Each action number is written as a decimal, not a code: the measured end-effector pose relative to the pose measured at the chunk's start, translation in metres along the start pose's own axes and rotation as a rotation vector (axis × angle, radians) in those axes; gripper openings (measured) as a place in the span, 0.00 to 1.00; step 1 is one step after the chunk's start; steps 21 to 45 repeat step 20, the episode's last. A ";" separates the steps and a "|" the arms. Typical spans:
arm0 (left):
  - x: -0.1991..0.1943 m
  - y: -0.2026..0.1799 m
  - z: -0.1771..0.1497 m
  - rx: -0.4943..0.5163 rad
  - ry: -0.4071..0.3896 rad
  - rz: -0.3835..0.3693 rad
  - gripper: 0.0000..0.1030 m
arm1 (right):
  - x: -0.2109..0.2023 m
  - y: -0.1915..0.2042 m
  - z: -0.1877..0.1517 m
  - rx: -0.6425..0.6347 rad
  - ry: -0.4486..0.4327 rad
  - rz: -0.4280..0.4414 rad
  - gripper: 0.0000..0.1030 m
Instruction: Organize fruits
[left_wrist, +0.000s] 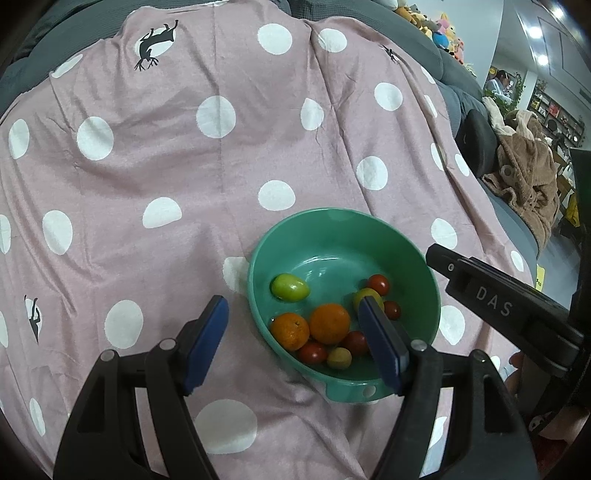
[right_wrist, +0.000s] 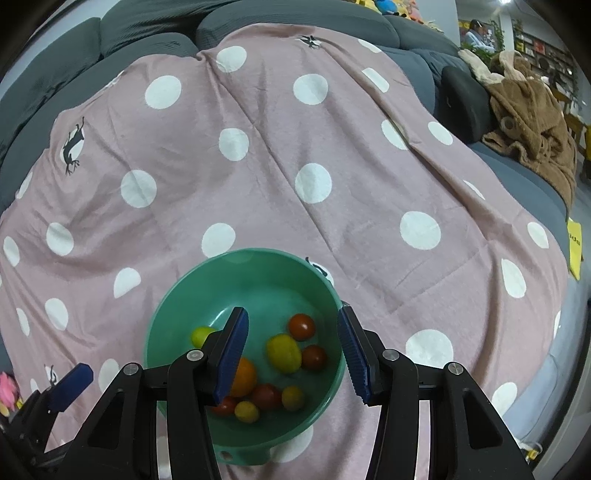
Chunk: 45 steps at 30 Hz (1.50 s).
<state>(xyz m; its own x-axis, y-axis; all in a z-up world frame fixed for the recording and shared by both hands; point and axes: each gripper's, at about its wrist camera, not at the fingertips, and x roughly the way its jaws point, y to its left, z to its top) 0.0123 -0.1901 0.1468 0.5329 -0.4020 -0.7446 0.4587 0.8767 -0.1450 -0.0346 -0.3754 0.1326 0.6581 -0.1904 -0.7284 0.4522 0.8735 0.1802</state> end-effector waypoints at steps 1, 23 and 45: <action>0.000 0.000 0.000 0.000 0.000 -0.001 0.71 | 0.000 0.001 0.000 -0.001 0.000 0.001 0.49; -0.009 0.005 -0.006 -0.013 -0.009 -0.015 0.71 | -0.006 0.001 -0.001 -0.020 -0.010 -0.007 0.49; -0.009 0.005 -0.006 -0.013 -0.009 -0.015 0.71 | -0.006 0.001 -0.001 -0.020 -0.010 -0.007 0.49</action>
